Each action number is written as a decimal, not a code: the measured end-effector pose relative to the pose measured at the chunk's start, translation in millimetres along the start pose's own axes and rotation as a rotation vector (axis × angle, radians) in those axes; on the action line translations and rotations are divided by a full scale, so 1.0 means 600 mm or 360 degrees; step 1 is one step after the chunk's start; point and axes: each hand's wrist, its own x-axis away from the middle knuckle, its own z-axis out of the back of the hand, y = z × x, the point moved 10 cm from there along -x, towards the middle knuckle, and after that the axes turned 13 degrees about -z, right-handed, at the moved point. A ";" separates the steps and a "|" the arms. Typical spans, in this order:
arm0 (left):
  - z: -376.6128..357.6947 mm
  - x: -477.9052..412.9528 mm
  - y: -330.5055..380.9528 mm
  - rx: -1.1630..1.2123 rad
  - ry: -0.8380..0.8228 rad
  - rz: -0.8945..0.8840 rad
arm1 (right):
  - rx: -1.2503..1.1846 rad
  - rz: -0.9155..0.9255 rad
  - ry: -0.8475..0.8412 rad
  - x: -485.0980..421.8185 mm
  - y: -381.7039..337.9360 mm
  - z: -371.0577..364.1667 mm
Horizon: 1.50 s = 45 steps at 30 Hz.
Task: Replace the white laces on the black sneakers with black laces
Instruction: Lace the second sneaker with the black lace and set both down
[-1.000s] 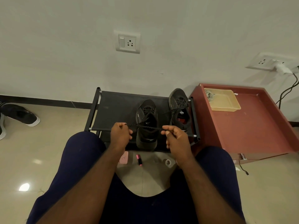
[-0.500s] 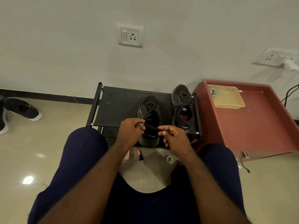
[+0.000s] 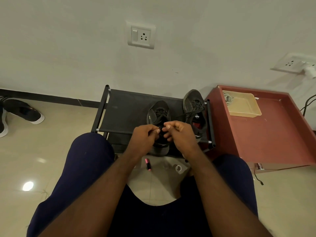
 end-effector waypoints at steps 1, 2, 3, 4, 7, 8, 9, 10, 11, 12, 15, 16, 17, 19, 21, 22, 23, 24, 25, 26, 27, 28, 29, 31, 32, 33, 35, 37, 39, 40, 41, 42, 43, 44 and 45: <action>0.006 0.000 -0.012 0.0000 0.0033 0.0071 | 0.0038 -0.0006 0.0130 -0.016 0.000 0.010; 0.009 0.001 -0.023 0.0009 0.0062 0.0140 | 0.0120 -0.0035 0.0272 -0.036 0.003 0.020; 0.012 0.003 -0.035 0.0030 0.0099 0.0200 | 0.0222 -0.0087 0.0356 -0.057 0.009 0.022; 0.014 0.006 -0.045 0.0047 0.0132 0.0250 | 0.0352 -0.0143 0.0359 -0.075 0.015 0.015; 0.015 0.020 -0.060 0.0015 0.0180 0.0361 | 0.0666 -0.0204 0.0222 -0.116 0.039 -0.018; 0.015 0.024 -0.063 -0.0003 0.0182 0.0389 | 0.0697 -0.0192 0.0237 -0.120 0.041 -0.018; 0.014 0.028 -0.064 -0.0022 0.0182 0.0400 | 0.0697 -0.0182 0.0267 -0.121 0.044 -0.014; 0.013 0.031 -0.063 -0.0046 0.0181 0.0399 | 0.0690 -0.0172 0.0287 -0.119 0.047 -0.010; 0.014 0.032 -0.061 -0.0075 0.0189 0.0386 | 0.0683 -0.0159 0.0294 -0.115 0.050 -0.009; 0.016 0.032 -0.056 -0.0106 0.0197 0.0359 | 0.0661 -0.0149 0.0294 -0.106 0.054 -0.008; 0.019 0.024 -0.037 -0.0193 0.0257 0.0221 | 0.0415 -0.0137 0.0292 -0.069 0.078 -0.010; 0.016 0.024 -0.031 -0.0216 0.0257 0.0187 | 0.0317 -0.0137 0.0306 -0.054 0.087 -0.008; 0.012 0.023 -0.027 -0.0238 0.0241 0.0163 | 0.0218 -0.0145 0.0323 -0.044 0.096 -0.007; -0.004 0.020 -0.019 -0.0280 0.0159 0.0101 | 0.0032 -0.0201 0.0353 -0.028 0.116 0.000; -0.017 0.019 -0.015 -0.0342 0.0057 0.0031 | -0.0058 -0.0221 0.0348 -0.022 0.124 -0.005; -0.025 0.017 -0.013 -0.0369 -0.0009 0.0010 | -0.0073 -0.0214 0.0354 -0.020 0.125 -0.005; -0.033 0.017 -0.013 -0.0390 -0.0067 0.0008 | -0.0085 -0.0203 0.0359 -0.017 0.125 -0.003; -0.035 0.019 -0.015 -0.0413 -0.0105 0.0029 | -0.0089 -0.0194 0.0362 -0.014 0.123 -0.004; -0.035 0.021 -0.018 -0.0430 -0.0130 0.0060 | -0.0102 -0.0189 0.0362 -0.012 0.124 -0.004; -0.035 0.024 -0.022 -0.0449 -0.0152 0.0093 | -0.0108 -0.0186 0.0364 -0.011 0.126 -0.005; -0.035 0.027 -0.024 -0.0473 -0.0175 0.0122 | -0.0112 -0.0182 0.0369 -0.009 0.129 -0.005; -0.035 0.029 -0.026 -0.0514 -0.0203 0.0148 | -0.0104 -0.0179 0.0376 -0.006 0.129 -0.005; -0.036 0.031 -0.026 -0.0571 -0.0235 0.0161 | -0.0095 -0.0173 0.0392 -0.004 0.129 -0.006; -0.038 0.031 -0.019 -0.0703 -0.0278 0.0149 | -0.0092 -0.0160 0.0441 -0.003 0.129 -0.006; -0.035 0.029 -0.011 -0.0769 -0.0276 0.0131 | -0.0095 -0.0155 0.0472 -0.003 0.128 -0.005; -0.031 0.027 -0.006 -0.0828 -0.0267 0.0115 | -0.0095 -0.0142 0.0505 -0.003 0.125 -0.005; -0.013 0.021 -0.010 -0.0846 -0.0187 0.0131 | -0.0081 -0.0111 0.0556 -0.005 0.118 -0.006; 0.011 0.019 -0.029 -0.0700 -0.0052 0.0215 | -0.0066 -0.0086 0.0550 -0.009 0.107 -0.010; 0.027 0.021 -0.056 -0.0299 0.0084 0.0384 | -0.0021 -0.0079 0.0529 -0.014 0.098 -0.013; 0.029 0.025 -0.067 -0.0055 0.0141 0.0487 | 0.0014 -0.0083 0.0517 -0.017 0.094 -0.015; 0.023 0.030 -0.077 0.0193 0.0169 0.0603 | 0.0051 -0.0083 0.0511 -0.019 0.091 -0.015; 0.015 0.037 -0.085 0.0418 0.0173 0.0733 | 0.0086 -0.0077 0.0503 -0.021 0.087 -0.017; 0.003 0.044 -0.091 0.0610 0.0147 0.0851 | 0.0120 -0.0075 0.0498 -0.024 0.086 -0.017; -0.004 0.048 -0.096 0.0754 0.0113 0.0930 | 0.0146 -0.0083 0.0486 -0.027 0.085 -0.018; -0.009 0.050 -0.100 0.0854 0.0080 0.0984 | 0.0164 -0.0092 0.0470 -0.029 0.084 -0.019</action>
